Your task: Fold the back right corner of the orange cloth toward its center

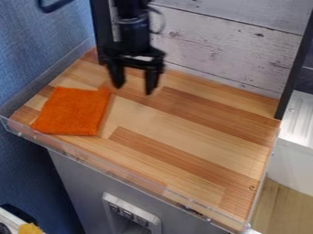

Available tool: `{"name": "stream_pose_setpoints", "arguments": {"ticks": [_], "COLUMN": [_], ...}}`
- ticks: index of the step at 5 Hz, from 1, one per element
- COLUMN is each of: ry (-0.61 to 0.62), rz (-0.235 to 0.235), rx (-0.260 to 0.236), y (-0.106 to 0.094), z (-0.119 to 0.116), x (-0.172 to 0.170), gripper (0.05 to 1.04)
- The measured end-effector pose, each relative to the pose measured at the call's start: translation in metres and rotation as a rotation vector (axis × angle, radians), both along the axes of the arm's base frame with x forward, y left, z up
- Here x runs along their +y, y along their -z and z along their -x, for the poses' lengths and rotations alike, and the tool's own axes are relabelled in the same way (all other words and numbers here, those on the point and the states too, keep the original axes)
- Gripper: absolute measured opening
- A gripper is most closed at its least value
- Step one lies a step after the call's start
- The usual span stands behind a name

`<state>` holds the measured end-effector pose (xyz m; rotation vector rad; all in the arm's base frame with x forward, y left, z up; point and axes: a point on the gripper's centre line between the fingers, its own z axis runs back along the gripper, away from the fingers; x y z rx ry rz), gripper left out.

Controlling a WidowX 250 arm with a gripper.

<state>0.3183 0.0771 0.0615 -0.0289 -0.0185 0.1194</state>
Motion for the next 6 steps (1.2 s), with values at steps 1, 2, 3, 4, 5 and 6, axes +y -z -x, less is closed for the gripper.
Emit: {"name": "stream_pose_setpoints", "arguments": {"ticks": [1, 2, 3, 4, 5, 6], "ry": [-0.028, -0.050, -0.066, -0.073, -0.082, -0.086], "rz": [-0.009, -0.016, -0.026, -0.043, -0.064, -0.067], "rx": [-0.046, -0.057, -0.062, -0.054, -0.039, 0.001], "y": [-0.001, 0.004, 0.007, 0.008, 0.009, 0.019], "z": [0.013, 0.025, 0.036, 0.043, 0.049, 0.054], "x": [0.025, 0.045, 0.062, 0.076, 0.085, 0.089], "gripper": [0.999, 0.999, 0.999, 0.949, 0.668, 0.364]}}
